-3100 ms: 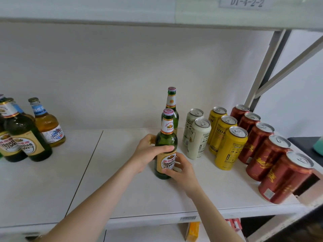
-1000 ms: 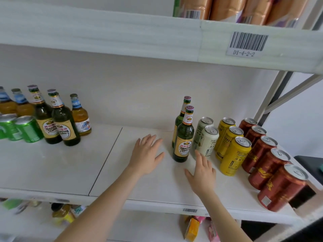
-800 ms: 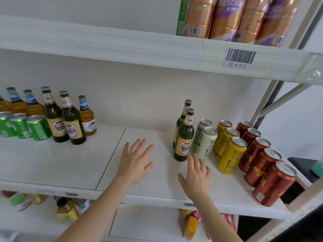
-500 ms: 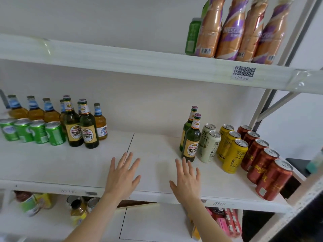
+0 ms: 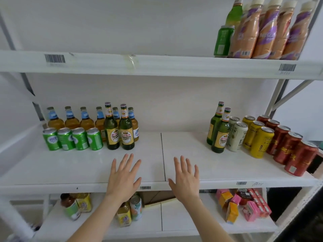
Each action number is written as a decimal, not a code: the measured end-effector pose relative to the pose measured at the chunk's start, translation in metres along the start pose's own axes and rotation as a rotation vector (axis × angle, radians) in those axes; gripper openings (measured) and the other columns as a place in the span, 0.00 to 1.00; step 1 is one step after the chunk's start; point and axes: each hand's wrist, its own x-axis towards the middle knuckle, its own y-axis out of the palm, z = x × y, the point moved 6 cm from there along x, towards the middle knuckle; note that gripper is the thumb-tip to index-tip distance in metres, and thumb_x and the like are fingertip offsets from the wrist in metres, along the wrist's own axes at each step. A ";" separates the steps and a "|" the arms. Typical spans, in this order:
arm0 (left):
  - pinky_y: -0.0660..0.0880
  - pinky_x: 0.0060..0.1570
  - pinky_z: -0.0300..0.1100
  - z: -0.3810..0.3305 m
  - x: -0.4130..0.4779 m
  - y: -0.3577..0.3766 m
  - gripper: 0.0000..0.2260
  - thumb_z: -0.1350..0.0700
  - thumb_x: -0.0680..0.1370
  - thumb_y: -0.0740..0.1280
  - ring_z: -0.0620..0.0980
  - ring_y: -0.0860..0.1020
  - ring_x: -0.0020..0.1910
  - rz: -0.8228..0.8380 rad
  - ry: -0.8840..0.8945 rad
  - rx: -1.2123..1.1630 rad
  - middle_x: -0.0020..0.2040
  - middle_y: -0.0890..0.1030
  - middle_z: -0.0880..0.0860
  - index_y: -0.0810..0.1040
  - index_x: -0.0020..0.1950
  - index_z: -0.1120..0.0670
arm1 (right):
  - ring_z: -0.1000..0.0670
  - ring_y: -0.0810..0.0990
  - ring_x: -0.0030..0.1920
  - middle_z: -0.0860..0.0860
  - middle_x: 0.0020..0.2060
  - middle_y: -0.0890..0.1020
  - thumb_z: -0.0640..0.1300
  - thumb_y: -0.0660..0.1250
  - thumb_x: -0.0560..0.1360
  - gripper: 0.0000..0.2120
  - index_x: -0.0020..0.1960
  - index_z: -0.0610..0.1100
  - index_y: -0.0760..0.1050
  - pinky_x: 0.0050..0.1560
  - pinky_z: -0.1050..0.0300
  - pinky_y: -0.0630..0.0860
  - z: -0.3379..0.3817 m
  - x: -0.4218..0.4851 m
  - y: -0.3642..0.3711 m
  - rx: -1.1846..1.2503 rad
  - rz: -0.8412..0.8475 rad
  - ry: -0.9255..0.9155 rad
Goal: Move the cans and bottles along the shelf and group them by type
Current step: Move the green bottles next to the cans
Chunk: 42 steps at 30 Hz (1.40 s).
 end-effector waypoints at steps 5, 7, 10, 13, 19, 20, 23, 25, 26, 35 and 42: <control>0.53 0.73 0.63 0.046 -0.007 0.004 0.28 0.39 0.79 0.60 0.58 0.56 0.79 -0.008 0.009 -0.020 0.79 0.61 0.56 0.63 0.78 0.48 | 0.43 0.43 0.79 0.46 0.80 0.44 0.62 0.56 0.79 0.39 0.80 0.49 0.38 0.76 0.39 0.41 0.053 0.005 0.005 0.001 0.006 0.000; 0.51 0.74 0.62 0.063 -0.003 0.009 0.28 0.39 0.80 0.58 0.57 0.55 0.79 -0.013 0.019 -0.008 0.79 0.59 0.56 0.62 0.78 0.47 | 0.43 0.43 0.79 0.46 0.80 0.44 0.62 0.56 0.79 0.39 0.79 0.49 0.38 0.76 0.39 0.41 0.071 0.013 0.008 -0.006 0.003 0.004; 0.47 0.74 0.61 0.093 0.012 0.019 0.29 0.38 0.80 0.55 0.56 0.51 0.80 -0.014 0.021 -0.001 0.80 0.55 0.55 0.57 0.80 0.46 | 0.43 0.43 0.79 0.46 0.80 0.44 0.63 0.55 0.79 0.39 0.79 0.49 0.37 0.76 0.39 0.41 0.096 0.027 0.017 -0.004 0.006 0.025; 0.49 0.75 0.62 0.124 0.029 0.023 0.29 0.39 0.80 0.56 0.56 0.52 0.79 -0.029 0.020 -0.020 0.80 0.57 0.55 0.59 0.79 0.47 | 0.44 0.44 0.79 0.47 0.80 0.45 0.64 0.55 0.79 0.39 0.80 0.50 0.38 0.76 0.39 0.41 0.120 0.047 0.029 0.010 -0.012 0.047; 0.49 0.75 0.62 0.190 0.056 0.024 0.29 0.40 0.80 0.57 0.56 0.52 0.79 -0.069 0.030 -0.028 0.80 0.57 0.56 0.59 0.79 0.48 | 0.44 0.47 0.79 0.47 0.80 0.49 0.63 0.57 0.78 0.39 0.80 0.49 0.42 0.76 0.39 0.43 0.175 0.091 0.040 0.028 -0.040 0.070; 0.49 0.75 0.62 0.201 0.062 0.024 0.29 0.40 0.80 0.58 0.57 0.53 0.79 -0.068 0.028 -0.037 0.80 0.58 0.56 0.59 0.79 0.48 | 0.44 0.47 0.79 0.47 0.80 0.49 0.64 0.57 0.78 0.40 0.80 0.49 0.42 0.76 0.39 0.42 0.184 0.098 0.041 0.025 -0.031 0.072; 0.50 0.75 0.62 0.230 0.082 0.029 0.31 0.39 0.80 0.58 0.56 0.51 0.80 -0.046 0.037 -0.038 0.80 0.56 0.55 0.56 0.80 0.49 | 0.45 0.47 0.79 0.48 0.80 0.49 0.64 0.57 0.78 0.40 0.80 0.49 0.42 0.76 0.40 0.43 0.206 0.120 0.042 0.035 -0.036 0.095; 0.50 0.75 0.61 0.246 0.098 0.034 0.32 0.38 0.80 0.57 0.56 0.50 0.80 -0.047 0.054 -0.029 0.81 0.54 0.55 0.54 0.80 0.49 | 0.45 0.48 0.79 0.48 0.80 0.51 0.64 0.58 0.78 0.40 0.80 0.48 0.44 0.76 0.40 0.45 0.217 0.132 0.042 0.054 -0.057 0.129; 0.50 0.75 0.61 0.251 0.106 0.035 0.32 0.38 0.80 0.56 0.56 0.50 0.80 -0.057 0.067 -0.034 0.81 0.55 0.55 0.53 0.80 0.49 | 0.45 0.49 0.79 0.48 0.80 0.52 0.64 0.59 0.77 0.40 0.80 0.48 0.45 0.76 0.40 0.45 0.221 0.139 0.042 0.056 -0.071 0.143; 0.54 0.74 0.58 0.264 0.177 0.051 0.36 0.34 0.77 0.58 0.54 0.59 0.77 -0.109 0.141 -0.193 0.78 0.62 0.54 0.53 0.79 0.51 | 0.47 0.55 0.78 0.50 0.78 0.58 0.65 0.62 0.75 0.42 0.79 0.47 0.49 0.75 0.42 0.51 0.219 0.185 0.060 0.197 -0.124 0.309; 0.70 0.66 0.51 0.252 0.233 0.062 0.35 0.36 0.76 0.63 0.52 0.71 0.69 -0.062 0.168 -0.628 0.72 0.72 0.51 0.56 0.77 0.49 | 0.50 0.75 0.62 0.53 0.64 0.76 0.56 0.75 0.70 0.38 0.73 0.51 0.60 0.57 0.55 0.74 0.201 0.228 0.091 0.715 -0.033 0.316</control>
